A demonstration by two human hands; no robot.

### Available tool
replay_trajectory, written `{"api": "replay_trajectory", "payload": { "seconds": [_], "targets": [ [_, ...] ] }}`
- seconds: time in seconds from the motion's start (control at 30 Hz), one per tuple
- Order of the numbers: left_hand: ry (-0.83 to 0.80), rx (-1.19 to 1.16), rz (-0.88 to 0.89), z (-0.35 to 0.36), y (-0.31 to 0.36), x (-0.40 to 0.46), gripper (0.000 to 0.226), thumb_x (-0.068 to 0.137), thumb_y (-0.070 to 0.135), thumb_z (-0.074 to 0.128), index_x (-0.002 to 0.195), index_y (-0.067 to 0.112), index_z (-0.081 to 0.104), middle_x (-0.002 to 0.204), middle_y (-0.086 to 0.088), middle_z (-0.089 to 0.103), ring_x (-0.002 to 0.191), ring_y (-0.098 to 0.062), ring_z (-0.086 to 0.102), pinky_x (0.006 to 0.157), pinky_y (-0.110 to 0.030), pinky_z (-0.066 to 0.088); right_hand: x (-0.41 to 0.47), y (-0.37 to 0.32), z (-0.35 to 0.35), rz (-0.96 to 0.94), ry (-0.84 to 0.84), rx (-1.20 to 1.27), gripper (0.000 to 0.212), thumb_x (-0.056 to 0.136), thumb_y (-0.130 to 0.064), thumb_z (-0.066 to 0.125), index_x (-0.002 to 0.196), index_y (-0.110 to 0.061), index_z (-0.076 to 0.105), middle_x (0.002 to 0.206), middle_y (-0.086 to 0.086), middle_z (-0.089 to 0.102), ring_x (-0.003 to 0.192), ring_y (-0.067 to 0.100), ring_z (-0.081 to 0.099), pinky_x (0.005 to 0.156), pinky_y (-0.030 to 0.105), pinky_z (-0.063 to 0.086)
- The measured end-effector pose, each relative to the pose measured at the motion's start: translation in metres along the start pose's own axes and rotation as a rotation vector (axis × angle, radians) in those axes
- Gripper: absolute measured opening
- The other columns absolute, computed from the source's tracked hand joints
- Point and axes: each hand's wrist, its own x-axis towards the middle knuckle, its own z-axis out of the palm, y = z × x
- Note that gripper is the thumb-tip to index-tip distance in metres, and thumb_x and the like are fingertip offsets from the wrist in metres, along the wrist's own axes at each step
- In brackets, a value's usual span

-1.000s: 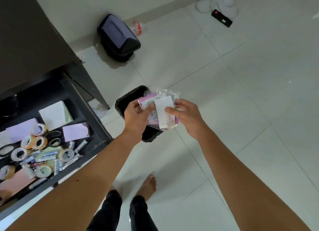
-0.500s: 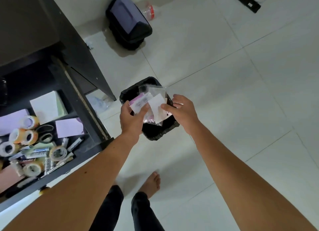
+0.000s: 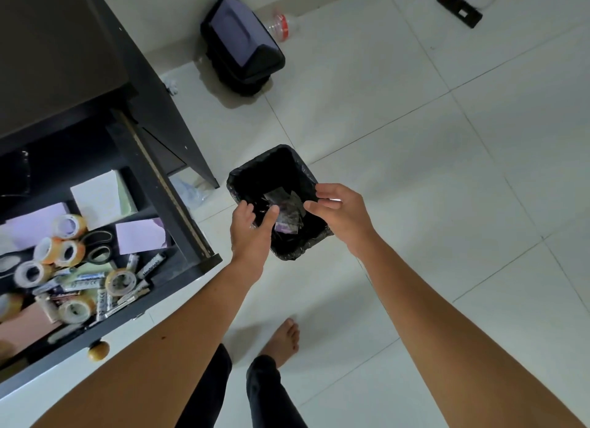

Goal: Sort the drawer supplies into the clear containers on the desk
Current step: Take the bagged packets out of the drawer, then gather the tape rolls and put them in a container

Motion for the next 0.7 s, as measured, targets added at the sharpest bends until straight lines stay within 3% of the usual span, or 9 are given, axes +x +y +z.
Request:
{"api": "replay_trajectory", "payload": {
  "seconds": [0.37,0.5,0.57,0.63,0.7],
  "targets": [
    [-0.175,-0.059,0.134,-0.005,0.064,-0.062,0.075,0.096,0.034,0.076,0.159,0.021,0.038,0.153,0.004,0.055,0.138,-0.011,0.053,0.116,-0.032,0.043,-0.050,-0.058,-0.003,-0.063,-0.022,-0.007,0.044,0.083,-0.024,0.091,0.124,-0.022,0.073,0.116,-0.011,0.076,0.104,0.002,0.074,0.088,0.021,0.053],
    [-0.255,-0.076,0.213,-0.037,0.097,-0.084,0.076,0.095,0.034,0.076,0.159,0.020,0.036,0.149,0.004,0.058,0.137,-0.011,0.056,0.117,-0.039,0.046,-0.066,-0.100,0.013,-0.107,-0.048,-0.008,0.043,0.080,-0.030,0.093,0.119,-0.030,0.075,0.114,-0.010,0.078,0.106,0.006,0.076,0.098,0.033,0.057],
    [-0.277,-0.061,0.263,-0.065,0.111,-0.091,0.076,0.096,0.032,0.076,0.159,0.019,0.036,0.146,0.003,0.060,0.135,-0.012,0.059,0.108,-0.030,0.053,-0.073,-0.122,0.027,-0.142,-0.069,-0.010,0.040,0.082,-0.027,0.091,0.119,-0.031,0.075,0.113,-0.010,0.079,0.106,0.007,0.076,0.101,0.035,0.057],
    [-0.267,-0.039,0.311,-0.101,0.120,-0.095,0.070,0.097,0.026,0.075,0.156,0.018,0.039,0.139,0.003,0.065,0.126,-0.011,0.064,0.087,-0.015,0.057,-0.081,-0.144,0.045,-0.187,-0.099,-0.025,0.038,0.085,-0.025,0.089,0.120,-0.030,0.075,0.113,-0.010,0.079,0.104,0.003,0.075,0.098,0.030,0.058],
    [-0.224,-0.003,0.352,-0.139,0.123,-0.093,0.066,0.097,0.023,0.075,0.153,0.019,0.042,0.131,0.003,0.070,0.114,-0.008,0.070,0.085,-0.013,0.056,-0.088,-0.163,0.066,-0.231,-0.135,-0.029,0.036,0.087,-0.022,0.087,0.121,-0.027,0.075,0.114,-0.007,0.078,0.103,0.003,0.075,0.093,0.022,0.059]
  ]
}}
